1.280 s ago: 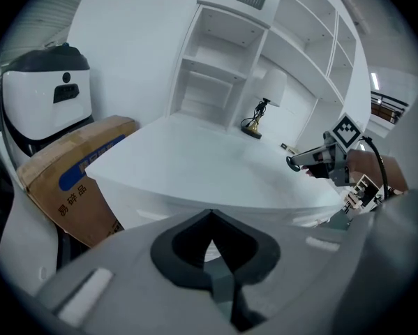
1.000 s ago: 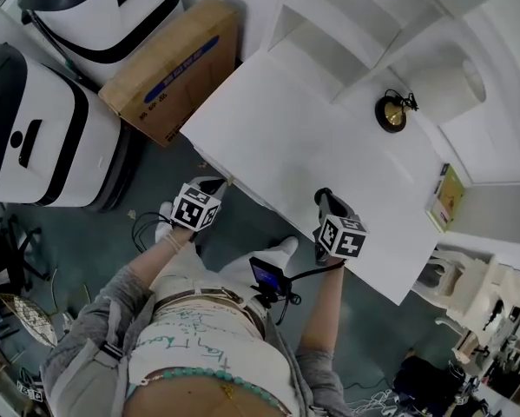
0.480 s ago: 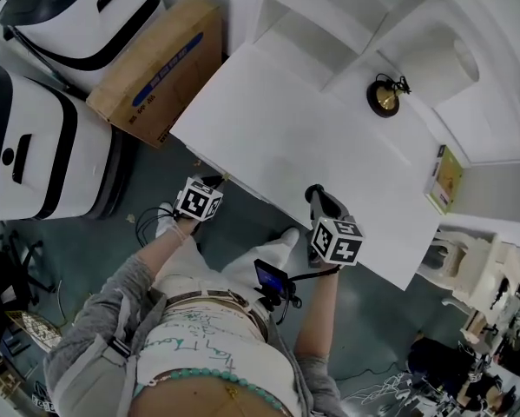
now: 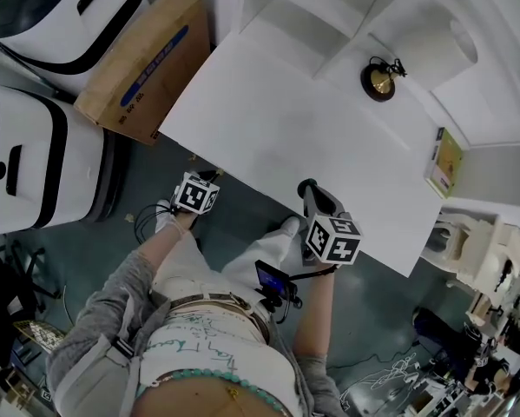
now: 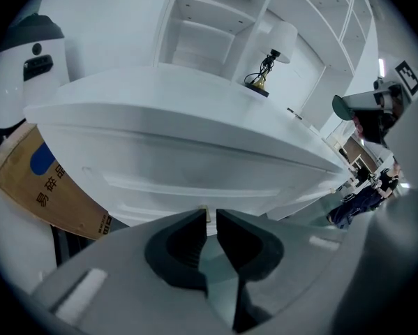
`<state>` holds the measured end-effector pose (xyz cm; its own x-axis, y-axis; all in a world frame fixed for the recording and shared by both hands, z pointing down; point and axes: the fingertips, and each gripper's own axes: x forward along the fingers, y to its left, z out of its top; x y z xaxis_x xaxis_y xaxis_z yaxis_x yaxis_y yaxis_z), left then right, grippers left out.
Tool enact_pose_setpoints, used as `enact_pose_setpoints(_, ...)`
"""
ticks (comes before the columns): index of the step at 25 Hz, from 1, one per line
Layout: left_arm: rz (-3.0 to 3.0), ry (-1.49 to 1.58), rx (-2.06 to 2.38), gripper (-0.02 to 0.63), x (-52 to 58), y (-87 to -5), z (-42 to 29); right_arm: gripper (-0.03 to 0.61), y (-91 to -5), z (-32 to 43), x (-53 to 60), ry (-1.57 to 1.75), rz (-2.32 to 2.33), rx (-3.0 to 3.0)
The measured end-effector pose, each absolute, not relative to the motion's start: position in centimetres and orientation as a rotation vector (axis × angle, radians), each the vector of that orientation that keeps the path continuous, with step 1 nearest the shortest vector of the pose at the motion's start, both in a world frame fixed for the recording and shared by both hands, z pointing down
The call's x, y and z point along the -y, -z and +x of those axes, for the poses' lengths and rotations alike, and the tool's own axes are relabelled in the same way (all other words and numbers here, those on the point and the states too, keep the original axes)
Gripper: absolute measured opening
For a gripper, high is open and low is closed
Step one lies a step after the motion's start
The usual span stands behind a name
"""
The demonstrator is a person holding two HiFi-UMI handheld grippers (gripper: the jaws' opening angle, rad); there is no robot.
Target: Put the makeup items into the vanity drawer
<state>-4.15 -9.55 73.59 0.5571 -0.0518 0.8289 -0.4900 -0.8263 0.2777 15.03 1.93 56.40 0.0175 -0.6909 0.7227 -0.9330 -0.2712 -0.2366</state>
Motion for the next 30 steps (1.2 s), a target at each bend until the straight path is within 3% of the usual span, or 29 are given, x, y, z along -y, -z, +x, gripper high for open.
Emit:
enact_pose_setpoints(22, 2.255, -1.342, 0.399, 0.126, 9.5, -77.8, -3.2, 0.029, -56.8, 14.5, -3.0, -1.158, 1.991, 1.673)
enact_pose_setpoints(30, 2.239, -1.384, 0.397, 0.126, 10.0, -79.0, -2.9, 0.029, -57.3, 14.5, -2.7, -1.169, 1.969, 1.672)
